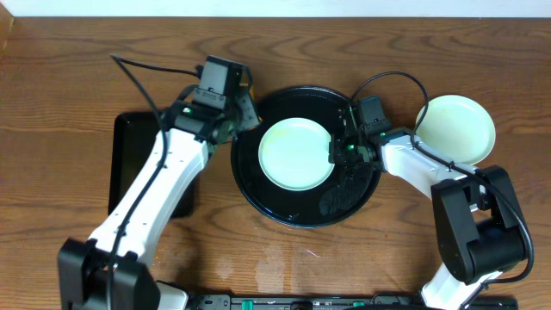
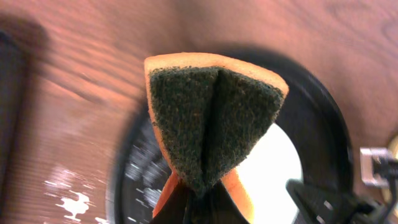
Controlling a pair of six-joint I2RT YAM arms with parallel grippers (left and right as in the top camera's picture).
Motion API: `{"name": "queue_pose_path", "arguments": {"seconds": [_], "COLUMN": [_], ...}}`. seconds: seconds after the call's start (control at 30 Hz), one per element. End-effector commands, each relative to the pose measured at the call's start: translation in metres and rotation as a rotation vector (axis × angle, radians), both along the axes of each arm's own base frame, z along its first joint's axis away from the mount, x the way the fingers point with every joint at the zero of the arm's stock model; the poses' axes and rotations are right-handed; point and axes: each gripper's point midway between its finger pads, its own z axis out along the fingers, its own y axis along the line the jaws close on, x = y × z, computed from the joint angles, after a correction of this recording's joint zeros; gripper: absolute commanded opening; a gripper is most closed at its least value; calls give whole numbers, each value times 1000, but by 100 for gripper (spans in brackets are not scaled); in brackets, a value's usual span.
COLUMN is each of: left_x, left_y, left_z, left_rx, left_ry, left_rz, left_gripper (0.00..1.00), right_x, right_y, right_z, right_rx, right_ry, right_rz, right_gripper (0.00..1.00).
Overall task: Clean dirty plates on tray and stack at the side
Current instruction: 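Wipe the plate with the sponge in the left gripper while right holds it, then retract the left arm with the sponge to the black rectangular tray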
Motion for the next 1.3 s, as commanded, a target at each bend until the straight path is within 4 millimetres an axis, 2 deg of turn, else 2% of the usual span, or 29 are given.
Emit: {"name": "queue_pose_path", "arguments": {"seconds": [0.0, 0.2, 0.27, 0.37, 0.47, 0.53, 0.67, 0.77, 0.87, 1.03, 1.1, 1.27], "left_x": [-16, -24, -28, -37, -42, -43, -38, -35, -30, -17, -12, -1], "left_y": [-43, -97, -109, -117, -116, -108, -69, -36, -17, -3, -2, 11], "left_z": [-39, -86, -104, -130, -147, -156, -166, -166, -161, -141, -128, -75], "left_rx": [-115, -159, -161, -144, -123, -82, 122, 291, 405, 504, 515, 544], "left_ry": [144, 227, 262, 322, 366, 377, 355, 326, 297, 229, 194, 57], "left_rz": [-83, -211, -219, -216, -212, -192, -101, -50, -40, -30, -25, 41], "left_gripper": [8, 8, 8, 8, 8, 8, 8, 8, 8, 8, 8, 8], "right_x": [-1, -1, -1, -2, -2, -2, -2, -3, -3, -3, -3, -3], "right_y": [-6, -6, -6, -7, -7, -7, -7, -7, -7, -7, -7, -7], "right_z": [-11, -11, -11, -11, -12, -12, -12, -12, -12, -12, -12, -12], "right_rx": [-36, -36, -37, -38, -39, -39, -39, -40, -41, -44, -48, -52], "right_ry": [12, 12, 13, 17, 19, 18, 19, 20, 22, 19, 14, 10], "right_rz": [-7, -6, -6, -6, -6, -6, -6, -6, -6, 3, 18, 29], "right_gripper": [1, 1, 1, 1, 1, 1, 1, 1, 1, 1, 1, 1]}}
